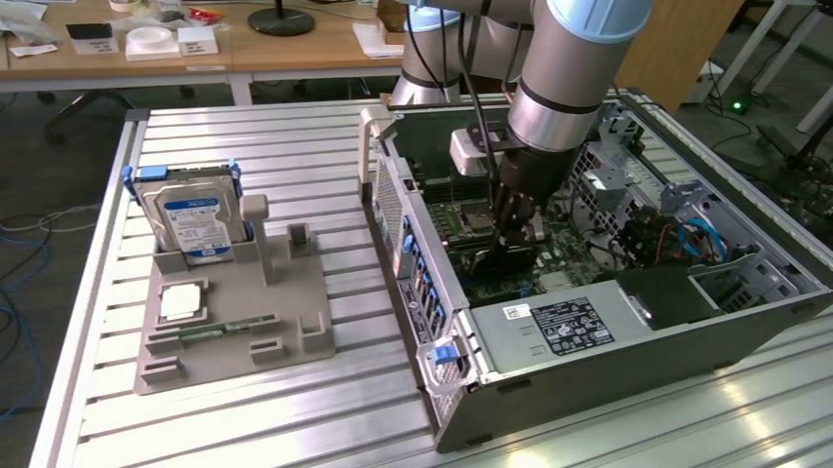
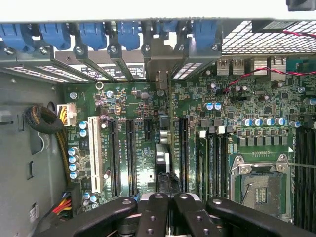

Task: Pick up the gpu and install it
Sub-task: 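Press down on the gpu until it lock into place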

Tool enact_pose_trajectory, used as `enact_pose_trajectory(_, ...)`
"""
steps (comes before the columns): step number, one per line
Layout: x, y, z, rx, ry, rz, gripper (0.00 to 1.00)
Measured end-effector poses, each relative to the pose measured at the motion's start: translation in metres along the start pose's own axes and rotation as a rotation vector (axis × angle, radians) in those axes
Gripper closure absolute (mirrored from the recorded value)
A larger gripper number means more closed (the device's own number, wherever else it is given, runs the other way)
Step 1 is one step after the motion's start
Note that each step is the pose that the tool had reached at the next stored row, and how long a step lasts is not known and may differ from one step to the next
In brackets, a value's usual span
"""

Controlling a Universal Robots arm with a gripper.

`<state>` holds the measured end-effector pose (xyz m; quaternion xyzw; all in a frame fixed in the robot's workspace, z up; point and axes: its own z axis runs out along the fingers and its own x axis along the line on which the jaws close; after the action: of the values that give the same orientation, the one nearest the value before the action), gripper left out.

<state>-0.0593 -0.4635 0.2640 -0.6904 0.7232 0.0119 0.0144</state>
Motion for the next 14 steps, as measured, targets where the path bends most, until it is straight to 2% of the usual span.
enact_pose_trajectory(3, -0.0005, 0.0030, 0.0000, 0.0000, 0.0001, 0.000, 0.89)
enact_pose_trajectory(11, -0.0006, 0.0031, -0.0021, -0.0015, -0.0002, -0.007, 0.89)
enact_pose_trajectory(14, -0.0006, 0.0033, -0.0023, -0.0027, 0.0009, -0.036, 0.89)
